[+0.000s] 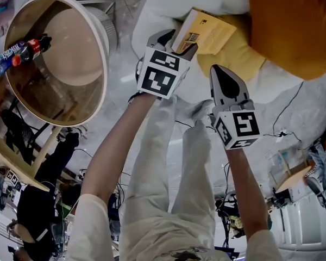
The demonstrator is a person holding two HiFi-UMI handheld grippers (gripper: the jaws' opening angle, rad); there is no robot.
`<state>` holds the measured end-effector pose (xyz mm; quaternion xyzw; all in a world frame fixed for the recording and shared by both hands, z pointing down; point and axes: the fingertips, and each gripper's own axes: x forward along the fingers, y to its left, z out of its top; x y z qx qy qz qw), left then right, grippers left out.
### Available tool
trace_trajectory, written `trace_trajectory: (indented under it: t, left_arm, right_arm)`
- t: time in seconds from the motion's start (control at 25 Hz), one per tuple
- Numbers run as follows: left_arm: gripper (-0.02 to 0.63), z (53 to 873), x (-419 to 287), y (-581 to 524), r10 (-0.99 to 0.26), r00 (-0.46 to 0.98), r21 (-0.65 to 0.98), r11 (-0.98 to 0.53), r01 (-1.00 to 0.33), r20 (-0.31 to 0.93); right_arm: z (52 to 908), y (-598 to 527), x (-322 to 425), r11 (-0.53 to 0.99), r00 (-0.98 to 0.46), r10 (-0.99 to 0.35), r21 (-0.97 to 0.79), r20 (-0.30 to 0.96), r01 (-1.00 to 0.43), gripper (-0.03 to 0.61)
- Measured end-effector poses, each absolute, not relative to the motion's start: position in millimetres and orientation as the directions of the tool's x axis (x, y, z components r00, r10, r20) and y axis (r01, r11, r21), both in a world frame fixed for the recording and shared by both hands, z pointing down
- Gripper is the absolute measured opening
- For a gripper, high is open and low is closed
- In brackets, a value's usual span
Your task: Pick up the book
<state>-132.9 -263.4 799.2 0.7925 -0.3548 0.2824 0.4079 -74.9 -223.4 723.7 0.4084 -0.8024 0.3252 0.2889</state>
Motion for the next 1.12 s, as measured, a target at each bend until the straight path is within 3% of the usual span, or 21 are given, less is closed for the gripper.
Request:
trace_trajectory:
  t: [0.84,1.12]
  left_arm:
    - [0.293,863.6,-114.6,-268.1,-0.206,0.592,0.46,-0.452,-0.764,0.78]
    - [0.291,861.0,-93.0,-264.0,-0.131,0.644,0.497,-0.528,-0.689,0.754]
  right_arm:
    - [737.3,-213.1,-68.0,0.407,-0.481,-0.46,-0.304,0.746,-0.861,0.023]
    - [733.3,-206.8,-63.0,0.394,-0.472,-0.464,-0.303,0.749,-0.868,0.023]
